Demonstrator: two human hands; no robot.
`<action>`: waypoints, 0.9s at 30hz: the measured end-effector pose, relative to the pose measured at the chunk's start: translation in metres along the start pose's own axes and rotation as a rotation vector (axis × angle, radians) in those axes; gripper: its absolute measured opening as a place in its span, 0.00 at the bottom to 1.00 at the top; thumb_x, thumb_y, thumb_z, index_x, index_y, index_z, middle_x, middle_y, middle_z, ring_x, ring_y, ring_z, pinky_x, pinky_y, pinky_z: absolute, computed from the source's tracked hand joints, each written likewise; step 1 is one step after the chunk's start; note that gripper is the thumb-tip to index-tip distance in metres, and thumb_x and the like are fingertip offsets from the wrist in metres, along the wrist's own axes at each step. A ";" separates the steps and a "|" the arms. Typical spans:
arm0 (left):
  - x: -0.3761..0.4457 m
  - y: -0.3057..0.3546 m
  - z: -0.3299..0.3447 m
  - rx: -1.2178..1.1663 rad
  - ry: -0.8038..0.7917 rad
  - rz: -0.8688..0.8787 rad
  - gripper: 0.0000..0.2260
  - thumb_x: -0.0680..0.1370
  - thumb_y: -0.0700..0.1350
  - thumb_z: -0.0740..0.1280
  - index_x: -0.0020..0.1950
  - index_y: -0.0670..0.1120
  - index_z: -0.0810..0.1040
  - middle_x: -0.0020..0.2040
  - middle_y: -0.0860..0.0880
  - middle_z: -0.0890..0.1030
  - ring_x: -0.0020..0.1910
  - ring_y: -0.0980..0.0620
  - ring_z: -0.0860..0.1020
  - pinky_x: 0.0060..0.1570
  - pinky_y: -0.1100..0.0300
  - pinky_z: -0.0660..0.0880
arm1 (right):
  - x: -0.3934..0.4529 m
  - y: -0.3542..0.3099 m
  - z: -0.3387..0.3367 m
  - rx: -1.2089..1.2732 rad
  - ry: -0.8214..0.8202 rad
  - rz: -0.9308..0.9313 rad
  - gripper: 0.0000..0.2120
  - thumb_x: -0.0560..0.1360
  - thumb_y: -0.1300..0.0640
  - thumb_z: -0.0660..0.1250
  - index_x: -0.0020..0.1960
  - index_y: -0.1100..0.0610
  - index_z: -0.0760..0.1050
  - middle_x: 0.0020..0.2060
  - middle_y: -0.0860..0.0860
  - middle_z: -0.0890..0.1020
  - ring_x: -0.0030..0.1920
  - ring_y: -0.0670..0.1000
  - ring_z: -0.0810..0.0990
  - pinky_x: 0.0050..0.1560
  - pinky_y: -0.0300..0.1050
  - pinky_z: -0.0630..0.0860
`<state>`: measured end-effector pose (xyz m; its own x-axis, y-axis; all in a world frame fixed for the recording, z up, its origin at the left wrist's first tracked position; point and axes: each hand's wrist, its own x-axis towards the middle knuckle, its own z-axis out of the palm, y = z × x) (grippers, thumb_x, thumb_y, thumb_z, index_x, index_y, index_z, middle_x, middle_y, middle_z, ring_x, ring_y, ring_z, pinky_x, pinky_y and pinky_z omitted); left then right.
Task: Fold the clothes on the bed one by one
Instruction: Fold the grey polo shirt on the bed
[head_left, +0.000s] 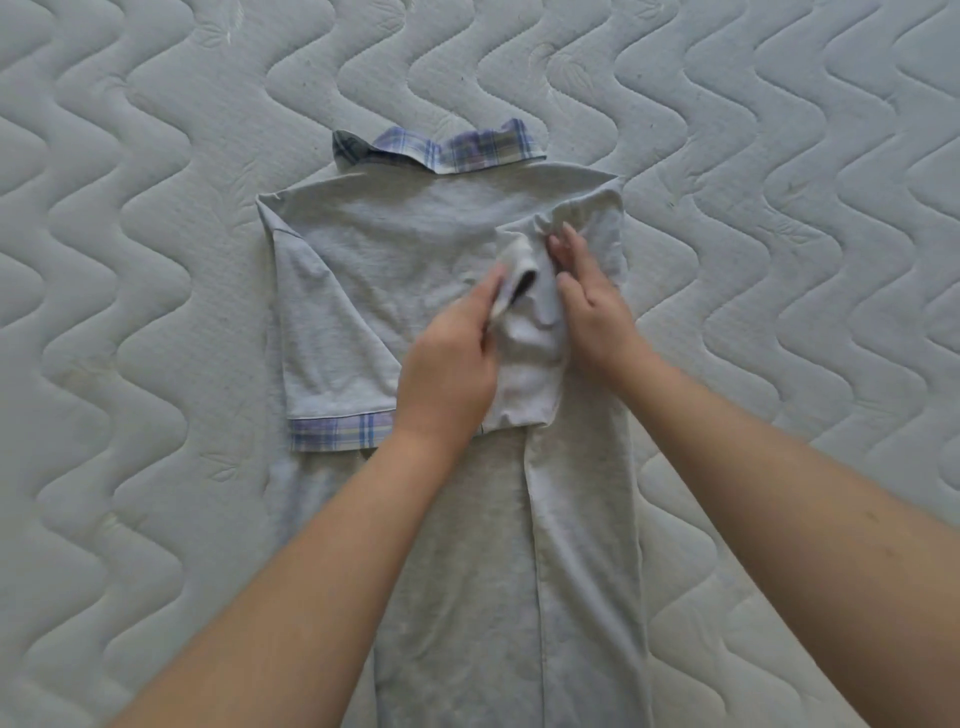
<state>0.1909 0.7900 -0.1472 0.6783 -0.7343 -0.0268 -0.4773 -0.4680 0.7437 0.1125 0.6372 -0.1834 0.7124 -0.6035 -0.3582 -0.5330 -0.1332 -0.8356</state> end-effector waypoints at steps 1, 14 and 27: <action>-0.007 0.008 0.000 0.061 -0.010 0.102 0.24 0.76 0.33 0.64 0.72 0.45 0.73 0.62 0.46 0.81 0.57 0.49 0.80 0.54 0.63 0.71 | 0.002 -0.004 -0.007 0.101 0.011 0.036 0.21 0.83 0.63 0.53 0.75 0.57 0.63 0.70 0.49 0.72 0.70 0.42 0.68 0.72 0.34 0.60; -0.066 -0.007 0.012 0.466 -0.213 0.066 0.30 0.72 0.43 0.74 0.73 0.45 0.71 0.66 0.43 0.75 0.61 0.42 0.75 0.59 0.45 0.73 | -0.016 0.005 -0.037 -0.088 0.015 0.374 0.12 0.73 0.49 0.74 0.47 0.55 0.76 0.40 0.54 0.83 0.35 0.52 0.83 0.40 0.49 0.82; -0.074 -0.018 0.004 0.547 -0.079 0.164 0.12 0.67 0.32 0.74 0.47 0.43 0.84 0.50 0.42 0.80 0.45 0.40 0.78 0.44 0.48 0.73 | -0.032 0.013 -0.036 -0.395 -0.001 0.284 0.13 0.72 0.46 0.73 0.39 0.53 0.73 0.36 0.49 0.81 0.36 0.50 0.80 0.38 0.44 0.76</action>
<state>0.1473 0.8508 -0.1615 0.5372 -0.8434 -0.0063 -0.8065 -0.5158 0.2888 0.0661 0.6269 -0.1683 0.5140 -0.6584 -0.5499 -0.8389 -0.2520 -0.4824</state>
